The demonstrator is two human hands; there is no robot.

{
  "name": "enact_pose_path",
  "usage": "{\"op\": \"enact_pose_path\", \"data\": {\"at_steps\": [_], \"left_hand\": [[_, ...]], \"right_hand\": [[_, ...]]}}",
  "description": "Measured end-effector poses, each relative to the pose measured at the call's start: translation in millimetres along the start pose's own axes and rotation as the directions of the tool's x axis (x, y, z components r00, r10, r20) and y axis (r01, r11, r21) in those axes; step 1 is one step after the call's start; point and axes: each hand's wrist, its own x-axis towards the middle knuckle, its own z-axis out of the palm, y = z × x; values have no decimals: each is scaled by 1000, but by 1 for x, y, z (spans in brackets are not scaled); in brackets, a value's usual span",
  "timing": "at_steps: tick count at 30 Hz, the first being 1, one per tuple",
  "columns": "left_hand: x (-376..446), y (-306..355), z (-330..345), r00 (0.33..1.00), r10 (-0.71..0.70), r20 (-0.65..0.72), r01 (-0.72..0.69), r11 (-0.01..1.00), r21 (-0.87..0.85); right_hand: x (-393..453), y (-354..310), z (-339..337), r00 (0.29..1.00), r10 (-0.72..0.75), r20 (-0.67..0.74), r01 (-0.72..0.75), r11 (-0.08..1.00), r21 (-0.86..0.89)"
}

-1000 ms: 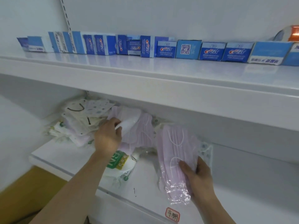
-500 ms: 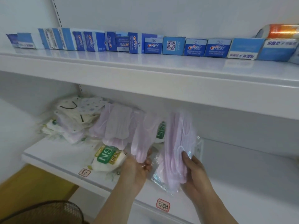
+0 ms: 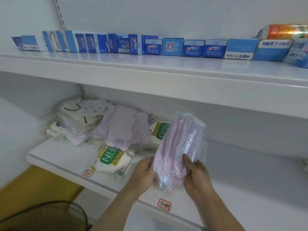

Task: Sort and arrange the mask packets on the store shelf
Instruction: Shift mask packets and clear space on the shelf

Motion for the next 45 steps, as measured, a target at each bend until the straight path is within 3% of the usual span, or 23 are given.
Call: {"op": "enact_pose_path", "data": {"at_steps": [2,4,7,8,10,11,13,15,17,19,21,26,30,32,33,35,37,39,41,45], "left_hand": [[7,7,-20,982,175,-72,-162,975,149],[26,9,-45,915,323,-243,-233,912,337],[64,6,-82,674,591,-443,-188,718,670],[77,3,-92,660,599,-454,-103,670,735],[96,-6,-103,765,474,-437,86,597,798],[100,-12,-106,800,452,-395,113,532,839],[106,-28,-113,780,554,-291,-2,467,884],[104,-35,-123,744,589,-316,-111,575,810],[93,-27,-130,703,562,-436,-198,743,639],[78,-7,-134,718,411,-561,-220,899,378],[65,5,-136,736,248,-630,-246,965,93],[53,8,-133,785,-20,-620,-283,877,-388],[43,-7,-125,913,-158,-376,-160,710,-686],[39,-17,-122,969,-126,-210,-58,716,-696],[37,-19,-122,985,-70,-157,-46,772,-634],[38,-19,-127,981,81,-176,-139,928,-345],[46,-15,-143,925,263,-273,-279,960,-20],[62,-14,-167,826,417,-378,-322,901,291],[84,-17,-189,732,553,-399,-256,765,591],[108,-22,-191,820,522,-236,-110,548,829]], "right_hand": [[1,0,1,1000,1,-20,-1,1000,6],[0,1,2,1000,9,-29,-10,1000,-8],[-4,1,1,1000,16,-19,-16,1000,-7],[-4,2,0,1000,9,-27,-9,1000,-5],[-4,2,0,999,5,-34,-5,1000,1],[-4,2,1,999,10,-33,-10,1000,-1],[-2,3,1,999,6,-38,-7,1000,-8],[-2,3,0,1000,-6,-30,6,1000,7],[-1,4,2,999,-24,-30,25,999,39],[0,6,12,999,-21,-25,22,999,46],[4,12,28,1000,-5,17,4,1000,22],[15,26,85,984,4,179,-3,1000,-6],[25,32,114,972,31,235,-44,998,50],[29,39,123,976,41,216,-49,998,30],[30,43,126,982,34,184,-36,999,3],[32,48,128,995,-27,99,34,997,-69],[37,50,123,995,-96,0,95,988,-119],[43,52,115,987,-131,-94,118,984,-135],[51,53,111,975,-143,-170,115,980,-161],[60,58,114,937,-220,-272,121,934,-337]]}}
